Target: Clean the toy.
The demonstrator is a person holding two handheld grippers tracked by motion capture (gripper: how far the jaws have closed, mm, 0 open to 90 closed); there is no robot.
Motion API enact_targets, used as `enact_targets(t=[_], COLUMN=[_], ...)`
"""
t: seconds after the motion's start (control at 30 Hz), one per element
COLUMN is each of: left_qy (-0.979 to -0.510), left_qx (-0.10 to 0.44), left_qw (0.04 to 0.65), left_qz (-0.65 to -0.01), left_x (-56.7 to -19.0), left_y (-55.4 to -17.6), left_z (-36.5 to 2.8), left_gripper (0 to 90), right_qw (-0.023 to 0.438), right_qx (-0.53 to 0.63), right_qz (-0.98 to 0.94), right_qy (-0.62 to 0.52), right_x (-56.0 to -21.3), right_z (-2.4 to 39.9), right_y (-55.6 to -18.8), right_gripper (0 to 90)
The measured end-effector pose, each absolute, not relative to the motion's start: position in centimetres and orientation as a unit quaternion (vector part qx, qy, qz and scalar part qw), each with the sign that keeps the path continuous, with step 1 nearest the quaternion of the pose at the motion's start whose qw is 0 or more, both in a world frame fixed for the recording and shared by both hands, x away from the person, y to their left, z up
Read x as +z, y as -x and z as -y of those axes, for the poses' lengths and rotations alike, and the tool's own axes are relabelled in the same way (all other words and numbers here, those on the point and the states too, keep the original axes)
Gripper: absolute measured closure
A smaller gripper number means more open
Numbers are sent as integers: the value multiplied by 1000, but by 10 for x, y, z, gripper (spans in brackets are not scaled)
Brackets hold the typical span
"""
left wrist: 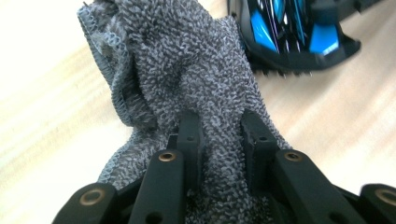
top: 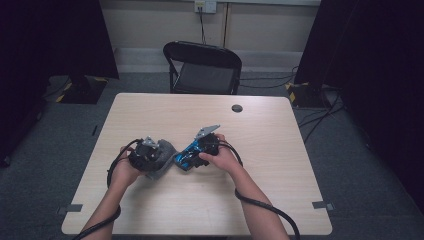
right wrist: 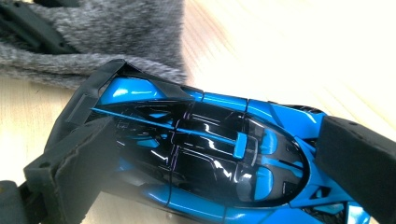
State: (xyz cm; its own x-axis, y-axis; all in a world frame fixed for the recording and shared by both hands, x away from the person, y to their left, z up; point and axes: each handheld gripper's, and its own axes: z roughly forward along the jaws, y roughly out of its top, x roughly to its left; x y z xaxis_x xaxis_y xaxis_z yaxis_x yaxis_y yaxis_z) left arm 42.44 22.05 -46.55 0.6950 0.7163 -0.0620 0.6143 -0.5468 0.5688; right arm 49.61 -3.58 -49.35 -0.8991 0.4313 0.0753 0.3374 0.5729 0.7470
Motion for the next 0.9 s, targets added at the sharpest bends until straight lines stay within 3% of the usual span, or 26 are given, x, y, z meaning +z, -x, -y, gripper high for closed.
enact_targets(t=[0.7,0.9], left_qy=[-862,-858], left_qx=[91,96], left_qw=[295,306], left_qz=[-401,-401], left_x=[-449,-434], left_y=[-401,-403], left_z=[-248,-248], left_gripper=[689,682], right_qw=[72,72], right_qx=[428,439], right_qz=[-873,-869], right_qy=[-224,-218], right_x=[-496,-488], right_z=[38,44], right_y=[-493,-491], right_gripper=[0,126])
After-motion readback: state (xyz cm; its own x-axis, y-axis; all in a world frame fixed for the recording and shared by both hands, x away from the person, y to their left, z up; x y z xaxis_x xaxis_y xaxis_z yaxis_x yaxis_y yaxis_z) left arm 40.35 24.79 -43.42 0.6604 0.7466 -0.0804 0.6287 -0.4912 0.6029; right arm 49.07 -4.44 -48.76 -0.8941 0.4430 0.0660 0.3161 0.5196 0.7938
